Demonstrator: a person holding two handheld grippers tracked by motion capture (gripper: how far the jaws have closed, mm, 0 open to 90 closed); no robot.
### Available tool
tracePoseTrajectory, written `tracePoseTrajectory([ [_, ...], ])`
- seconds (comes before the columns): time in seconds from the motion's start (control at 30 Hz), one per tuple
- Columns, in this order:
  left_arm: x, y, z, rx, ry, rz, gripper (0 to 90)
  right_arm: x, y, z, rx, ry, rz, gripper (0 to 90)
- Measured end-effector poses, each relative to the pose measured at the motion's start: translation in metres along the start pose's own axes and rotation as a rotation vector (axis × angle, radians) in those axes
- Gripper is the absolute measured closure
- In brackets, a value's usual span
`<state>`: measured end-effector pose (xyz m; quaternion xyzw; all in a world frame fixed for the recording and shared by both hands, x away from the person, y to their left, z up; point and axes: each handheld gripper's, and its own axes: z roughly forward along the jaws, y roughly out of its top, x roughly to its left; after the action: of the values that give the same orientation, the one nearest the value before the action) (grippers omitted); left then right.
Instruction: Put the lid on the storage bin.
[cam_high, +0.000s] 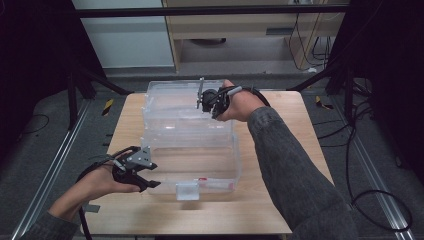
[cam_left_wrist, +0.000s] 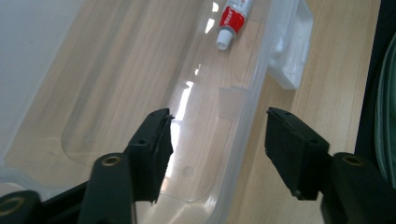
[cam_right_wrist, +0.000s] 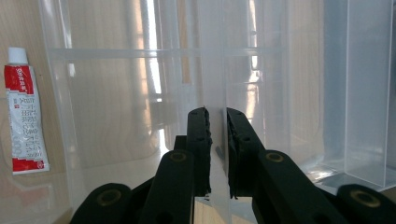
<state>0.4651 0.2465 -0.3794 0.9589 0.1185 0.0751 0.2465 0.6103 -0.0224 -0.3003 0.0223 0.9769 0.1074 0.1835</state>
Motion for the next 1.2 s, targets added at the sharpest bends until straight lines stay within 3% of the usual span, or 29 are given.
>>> tracePoseTrajectory([
  [0.03, -0.001, 0.000, 0.001, -0.003, -0.004, -0.008, 42.9, 0.000, 0.000, 0.000, 0.002, 0.000, 0.001, 81.0],
  [0.2, -0.003, -0.001, 0.009, 0.076, -0.036, 0.032, 53.4, 0.001, 0.000, 0.001, -0.007, -0.007, 0.005, 80.3],
  [0.37, -0.002, 0.001, 0.018, 0.120, -0.057, 0.051, 61.5, 0.001, 0.000, 0.001, -0.004, -0.009, 0.006, 80.3],
  [0.77, -0.001, 0.004, 0.026, 0.147, -0.090, 0.067, 75.9, 0.002, 0.000, 0.001, -0.014, -0.012, 0.007, 80.3],
  [1.2, -0.002, 0.002, 0.029, 0.127, -0.075, 0.041, 80.7, 0.003, 0.001, 0.001, -0.018, -0.010, -0.001, 81.9],
])
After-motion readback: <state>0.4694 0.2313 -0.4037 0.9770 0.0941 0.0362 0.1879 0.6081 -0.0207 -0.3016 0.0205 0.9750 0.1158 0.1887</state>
